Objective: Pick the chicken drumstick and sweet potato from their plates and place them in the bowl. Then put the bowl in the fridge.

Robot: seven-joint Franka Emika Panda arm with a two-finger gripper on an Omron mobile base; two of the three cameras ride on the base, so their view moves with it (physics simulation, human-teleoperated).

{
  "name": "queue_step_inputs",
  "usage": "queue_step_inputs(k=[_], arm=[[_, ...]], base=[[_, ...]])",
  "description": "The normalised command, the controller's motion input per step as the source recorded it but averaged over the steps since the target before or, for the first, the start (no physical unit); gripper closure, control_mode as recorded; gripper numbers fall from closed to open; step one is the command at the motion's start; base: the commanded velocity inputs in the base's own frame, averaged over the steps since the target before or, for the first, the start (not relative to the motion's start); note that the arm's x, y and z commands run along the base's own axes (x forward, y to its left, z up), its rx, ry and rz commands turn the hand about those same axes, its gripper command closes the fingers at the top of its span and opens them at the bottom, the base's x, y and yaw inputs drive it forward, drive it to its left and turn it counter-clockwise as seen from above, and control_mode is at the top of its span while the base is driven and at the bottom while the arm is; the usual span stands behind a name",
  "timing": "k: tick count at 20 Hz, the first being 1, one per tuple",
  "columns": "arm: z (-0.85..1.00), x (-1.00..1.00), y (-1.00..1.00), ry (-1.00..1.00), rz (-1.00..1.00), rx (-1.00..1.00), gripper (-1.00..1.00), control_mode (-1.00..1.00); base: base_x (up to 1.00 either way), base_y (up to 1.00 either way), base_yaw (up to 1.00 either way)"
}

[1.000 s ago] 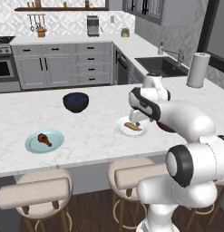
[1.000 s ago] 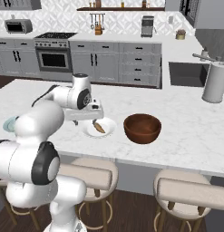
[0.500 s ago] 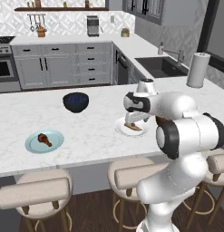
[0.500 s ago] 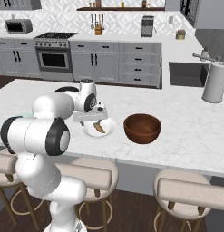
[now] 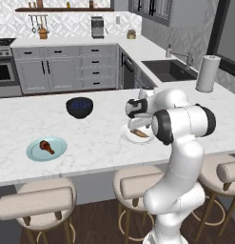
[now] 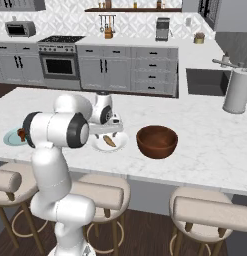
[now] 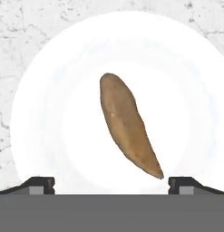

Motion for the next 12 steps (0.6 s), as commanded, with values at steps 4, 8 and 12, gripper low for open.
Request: queue_step_inputs(k=[4, 8, 12], arm=[[-0.23, 0.62, -0.1, 0.04, 0.03, 0.0, -1.0, -1.0], [-0.39, 0.19, -0.01, 0.02, 0.03, 0.0, -1.0, -1.0], [-0.45, 0.02, 0.0, 0.01, 0.02, 0.0, -1.0, -1.0]], base=[[0.0, 0.0, 0.0], [0.0, 0.0, 0.0], [0.0, 0.0, 0.0]])
